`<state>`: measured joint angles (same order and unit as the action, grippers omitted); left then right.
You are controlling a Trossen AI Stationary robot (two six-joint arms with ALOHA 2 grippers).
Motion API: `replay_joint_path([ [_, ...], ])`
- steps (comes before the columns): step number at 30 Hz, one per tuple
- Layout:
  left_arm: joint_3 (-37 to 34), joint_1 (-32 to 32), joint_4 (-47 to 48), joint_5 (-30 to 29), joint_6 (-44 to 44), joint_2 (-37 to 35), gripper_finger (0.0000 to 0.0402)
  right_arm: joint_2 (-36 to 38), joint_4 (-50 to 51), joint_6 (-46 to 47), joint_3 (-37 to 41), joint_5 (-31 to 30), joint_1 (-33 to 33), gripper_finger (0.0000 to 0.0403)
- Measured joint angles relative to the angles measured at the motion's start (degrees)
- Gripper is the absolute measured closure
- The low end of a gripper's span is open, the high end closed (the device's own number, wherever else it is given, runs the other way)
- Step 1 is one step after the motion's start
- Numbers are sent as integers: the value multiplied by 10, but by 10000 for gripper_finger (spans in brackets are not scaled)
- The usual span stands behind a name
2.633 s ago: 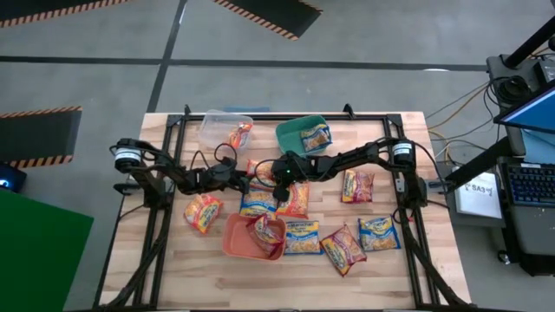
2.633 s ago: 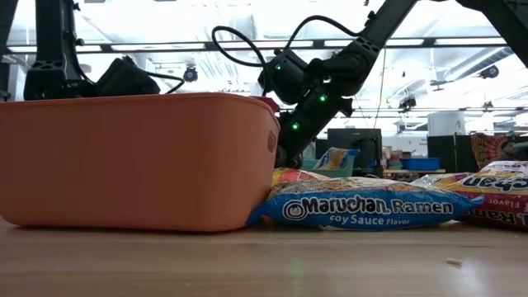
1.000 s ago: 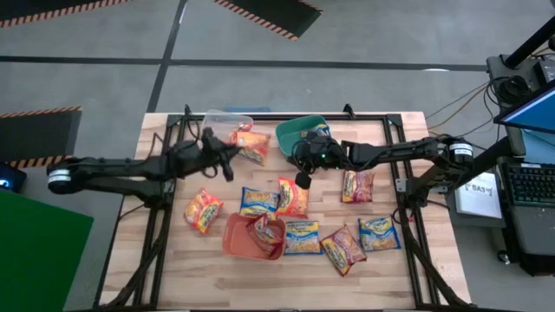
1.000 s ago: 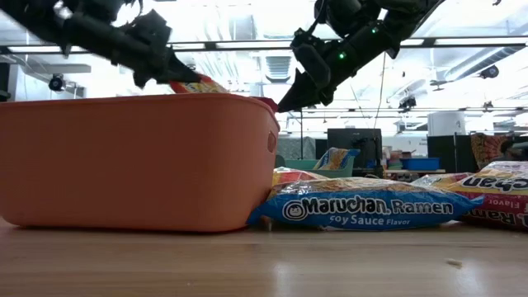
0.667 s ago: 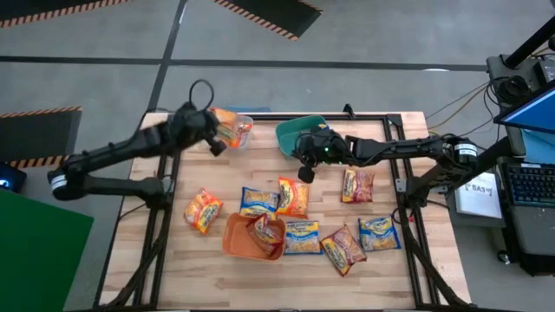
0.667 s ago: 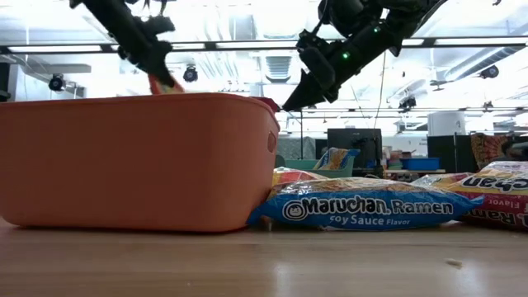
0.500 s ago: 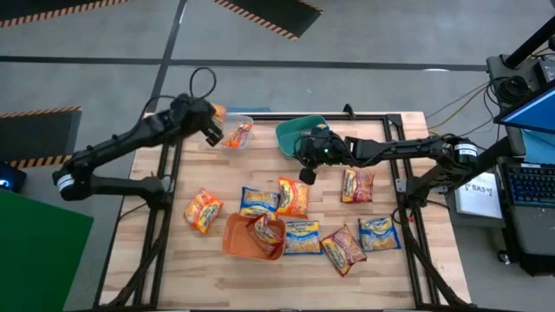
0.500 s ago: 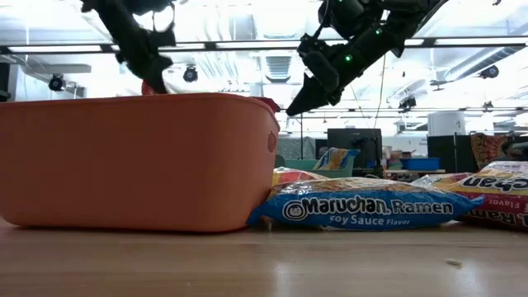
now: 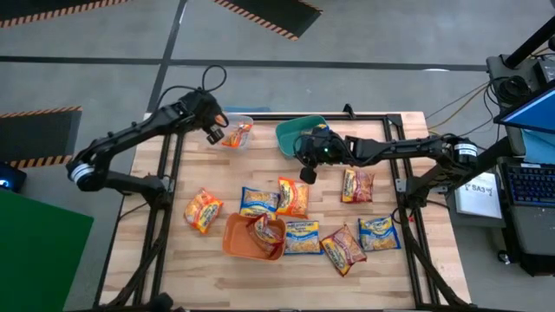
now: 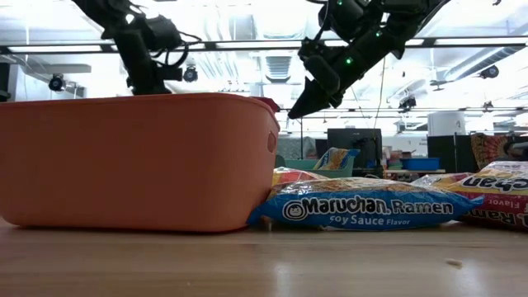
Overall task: Sort Maruchan noodles
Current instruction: Put the orange noodle pack into the transparent bin
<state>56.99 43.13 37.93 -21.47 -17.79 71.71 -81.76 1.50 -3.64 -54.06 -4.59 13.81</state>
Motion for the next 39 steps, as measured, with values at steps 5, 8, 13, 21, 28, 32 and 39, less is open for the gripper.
replay_joint_path([
  [5,0,9,0,-1,-22,17,401,0,0,2,0,0,1,370],
  [8,0,18,0,-1,-30,30,401,0,0,2,0,0,1,370],
  [13,0,35,0,-1,-30,53,401,0,0,2,0,0,1,370],
  [21,0,48,-22,-4,-39,93,397,0,0,7,1,0,1,370],
  [28,0,50,-24,-8,-39,124,377,0,1,7,1,0,1,370],
  [32,0,50,-24,-42,-38,125,359,0,1,7,1,0,1,370],
  [39,0,50,-18,-80,-38,102,306,0,1,7,1,0,1,370],
])
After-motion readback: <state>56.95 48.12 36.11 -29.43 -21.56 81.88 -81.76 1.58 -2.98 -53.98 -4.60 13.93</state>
